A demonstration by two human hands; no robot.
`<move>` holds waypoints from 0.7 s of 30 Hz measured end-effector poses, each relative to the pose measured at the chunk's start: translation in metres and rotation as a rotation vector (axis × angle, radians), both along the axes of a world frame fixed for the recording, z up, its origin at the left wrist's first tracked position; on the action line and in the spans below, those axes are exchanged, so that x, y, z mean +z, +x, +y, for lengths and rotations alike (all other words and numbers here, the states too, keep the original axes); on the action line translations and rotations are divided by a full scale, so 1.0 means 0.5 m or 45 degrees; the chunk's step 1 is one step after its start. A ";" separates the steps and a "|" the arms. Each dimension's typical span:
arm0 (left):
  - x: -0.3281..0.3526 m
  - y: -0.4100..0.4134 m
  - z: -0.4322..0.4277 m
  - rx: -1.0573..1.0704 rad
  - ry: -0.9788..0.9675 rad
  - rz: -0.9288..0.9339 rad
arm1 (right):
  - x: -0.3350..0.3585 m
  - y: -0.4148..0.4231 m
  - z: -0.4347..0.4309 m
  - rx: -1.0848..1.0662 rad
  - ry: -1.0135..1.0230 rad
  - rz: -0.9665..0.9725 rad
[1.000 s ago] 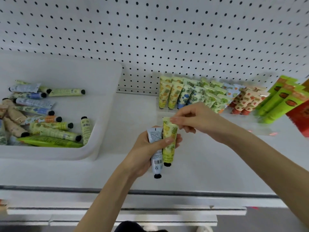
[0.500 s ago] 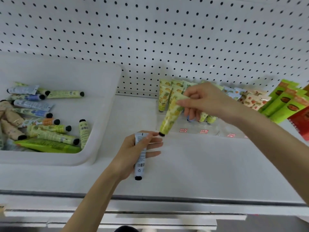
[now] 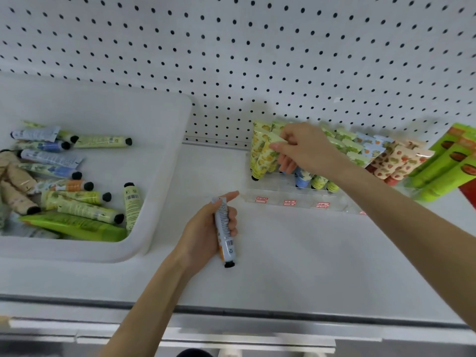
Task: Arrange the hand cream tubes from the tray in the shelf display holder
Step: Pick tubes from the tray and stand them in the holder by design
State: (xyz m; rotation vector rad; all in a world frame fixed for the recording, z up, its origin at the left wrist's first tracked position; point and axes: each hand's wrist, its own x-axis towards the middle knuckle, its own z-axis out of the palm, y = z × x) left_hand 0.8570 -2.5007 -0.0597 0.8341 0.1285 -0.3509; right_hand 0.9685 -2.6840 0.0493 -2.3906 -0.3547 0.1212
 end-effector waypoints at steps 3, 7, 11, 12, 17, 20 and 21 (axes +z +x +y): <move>-0.006 0.000 0.007 0.016 -0.066 0.003 | -0.010 0.007 0.015 0.016 -0.094 -0.025; -0.012 -0.002 0.004 0.020 0.061 -0.035 | -0.019 0.014 0.025 0.020 -0.137 -0.024; -0.009 -0.002 0.000 0.032 0.152 -0.073 | -0.016 0.016 0.032 0.031 -0.159 -0.016; -0.009 -0.003 0.000 0.028 0.167 -0.090 | -0.016 0.015 0.032 0.035 -0.170 -0.009; -0.005 -0.004 0.000 0.013 0.234 -0.167 | -0.021 0.011 0.030 0.048 -0.245 -0.030; -0.005 -0.005 0.001 0.008 0.267 -0.228 | -0.026 0.008 0.031 0.058 -0.225 -0.013; -0.005 -0.006 0.002 0.006 0.276 -0.248 | -0.028 0.007 0.031 0.061 -0.221 -0.017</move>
